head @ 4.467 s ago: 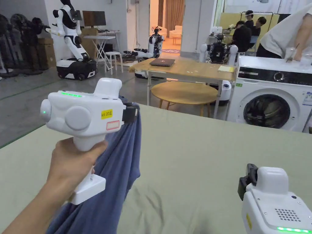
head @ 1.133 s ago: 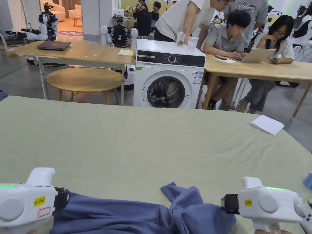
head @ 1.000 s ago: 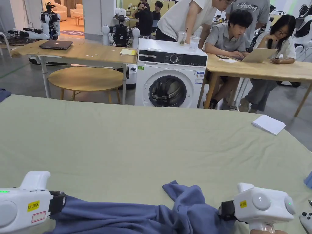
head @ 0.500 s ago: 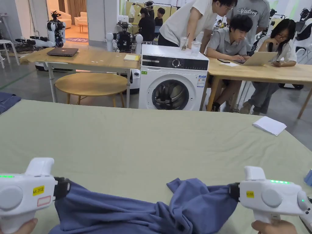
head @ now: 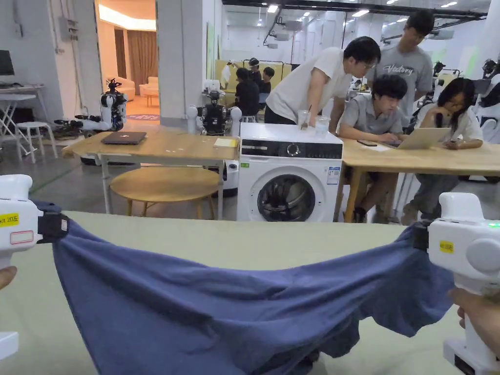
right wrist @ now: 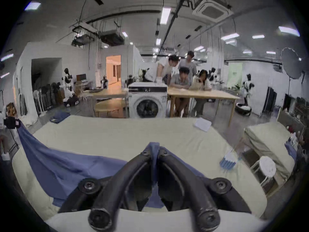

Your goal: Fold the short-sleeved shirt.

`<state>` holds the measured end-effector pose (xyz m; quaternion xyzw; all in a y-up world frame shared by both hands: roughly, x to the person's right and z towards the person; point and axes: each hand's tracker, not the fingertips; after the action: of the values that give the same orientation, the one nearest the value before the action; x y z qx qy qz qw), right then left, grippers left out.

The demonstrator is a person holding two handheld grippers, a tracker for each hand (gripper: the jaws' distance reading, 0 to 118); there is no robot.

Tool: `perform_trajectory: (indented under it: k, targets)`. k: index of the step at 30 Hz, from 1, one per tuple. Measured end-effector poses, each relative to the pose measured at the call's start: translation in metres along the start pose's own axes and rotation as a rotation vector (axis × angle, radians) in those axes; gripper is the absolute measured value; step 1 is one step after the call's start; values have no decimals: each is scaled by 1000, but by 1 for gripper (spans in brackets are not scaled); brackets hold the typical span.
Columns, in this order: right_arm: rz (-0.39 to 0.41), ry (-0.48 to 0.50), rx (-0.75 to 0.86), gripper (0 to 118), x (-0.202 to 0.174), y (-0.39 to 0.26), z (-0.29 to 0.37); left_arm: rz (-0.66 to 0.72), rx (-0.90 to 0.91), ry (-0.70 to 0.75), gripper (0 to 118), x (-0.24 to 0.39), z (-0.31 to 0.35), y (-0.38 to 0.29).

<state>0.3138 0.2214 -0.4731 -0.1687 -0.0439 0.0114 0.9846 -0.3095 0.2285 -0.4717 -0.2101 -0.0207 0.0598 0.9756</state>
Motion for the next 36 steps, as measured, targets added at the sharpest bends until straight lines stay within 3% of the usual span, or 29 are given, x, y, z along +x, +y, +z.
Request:
perform_trajectory:
  k: [5, 11, 21, 26, 36]
  targets:
    - [-55, -39, 106, 3, 3, 45, -2, 29, 3, 38, 0, -21, -5, 50]
    - [3, -70, 134, 3, -1, 97, -19, 15, 12, 80, 0, -40, -20, 99]
    - [14, -86, 180, 3, -6, 152, -52, 96, 74, 109, 0, -68, -38, 138]
    - [42, -89, 149, 3, -15, 123, -63, 91, 45, 121, 0, -68, -48, 106]
    - [95, -100, -23, 3, -16, -24, -50, 91, -101, 99, 0, -71, -56, -40]
